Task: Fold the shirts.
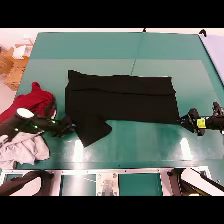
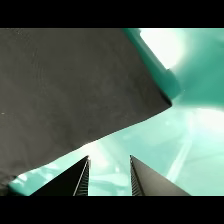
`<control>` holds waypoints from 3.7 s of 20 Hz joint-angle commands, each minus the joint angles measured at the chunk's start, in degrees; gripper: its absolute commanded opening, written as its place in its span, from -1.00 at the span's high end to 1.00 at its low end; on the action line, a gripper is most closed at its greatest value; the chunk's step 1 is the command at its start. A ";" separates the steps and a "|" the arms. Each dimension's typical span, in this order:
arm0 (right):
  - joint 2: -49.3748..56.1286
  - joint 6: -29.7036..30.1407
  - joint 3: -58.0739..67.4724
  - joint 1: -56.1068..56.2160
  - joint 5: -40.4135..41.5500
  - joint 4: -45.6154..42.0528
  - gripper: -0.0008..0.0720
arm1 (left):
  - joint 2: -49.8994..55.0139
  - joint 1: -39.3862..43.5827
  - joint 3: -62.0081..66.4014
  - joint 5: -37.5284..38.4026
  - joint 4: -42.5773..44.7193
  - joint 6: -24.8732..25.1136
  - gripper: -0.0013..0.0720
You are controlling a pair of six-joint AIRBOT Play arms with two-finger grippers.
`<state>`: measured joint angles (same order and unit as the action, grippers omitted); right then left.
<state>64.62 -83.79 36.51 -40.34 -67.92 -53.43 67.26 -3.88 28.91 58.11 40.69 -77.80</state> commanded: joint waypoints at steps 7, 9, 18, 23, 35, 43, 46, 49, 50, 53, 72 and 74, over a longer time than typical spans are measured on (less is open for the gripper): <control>-1.11 1.51 -2.91 -1.99 -0.09 2.80 0.17 | 2.56 5.44 1.22 -8.96 -9.42 5.55 0.89; -1.11 1.49 -4.09 -4.02 -0.46 2.40 -0.04 | 2.56 5.44 2.47 -7.32 -9.40 6.45 0.89; 1.22 2.64 -9.46 -0.31 17.88 10.21 -0.27 | 2.58 5.44 2.62 -4.98 -9.53 8.41 0.89; 5.73 3.06 -9.42 6.38 25.90 15.39 -0.13 | 2.56 5.44 2.62 -5.09 -9.53 8.41 0.89; 0.35 3.91 -7.06 4.24 15.72 7.13 0.92 | -6.82 5.44 5.73 2.95 -1.64 0.98 0.90; -7.89 -3.30 -1.53 0.13 3.32 -2.75 0.93 | -24.70 5.49 8.50 14.97 8.44 -13.94 0.90; -7.91 -4.90 5.73 1.05 -0.90 -2.64 0.93 | -22.95 5.49 15.87 14.58 9.75 -14.88 0.90; -6.27 -6.25 13.09 4.79 -0.94 -2.58 0.93 | -15.76 5.49 25.73 15.69 11.72 -14.58 0.90; -4.50 -6.86 15.78 6.16 -0.94 -2.58 0.93 | -12.07 5.49 29.35 15.69 11.76 -13.40 0.90; 4.85 -8.24 24.92 10.62 -0.50 -2.56 0.93 | -0.57 5.49 39.71 15.85 11.69 -11.23 0.90; 51.67 -3.69 75.03 6.69 -9.79 9.09 -0.54 | 42.34 -5.25 85.83 7.30 -1.73 -10.91 -0.87; 51.69 0.52 73.46 4.70 -14.29 6.71 -0.55 | 42.34 -6.69 86.27 13.44 -1.75 -10.91 -0.87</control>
<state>115.55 -89.30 109.12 -32.21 -73.84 -45.71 109.12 -7.68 112.62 63.61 40.34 -88.36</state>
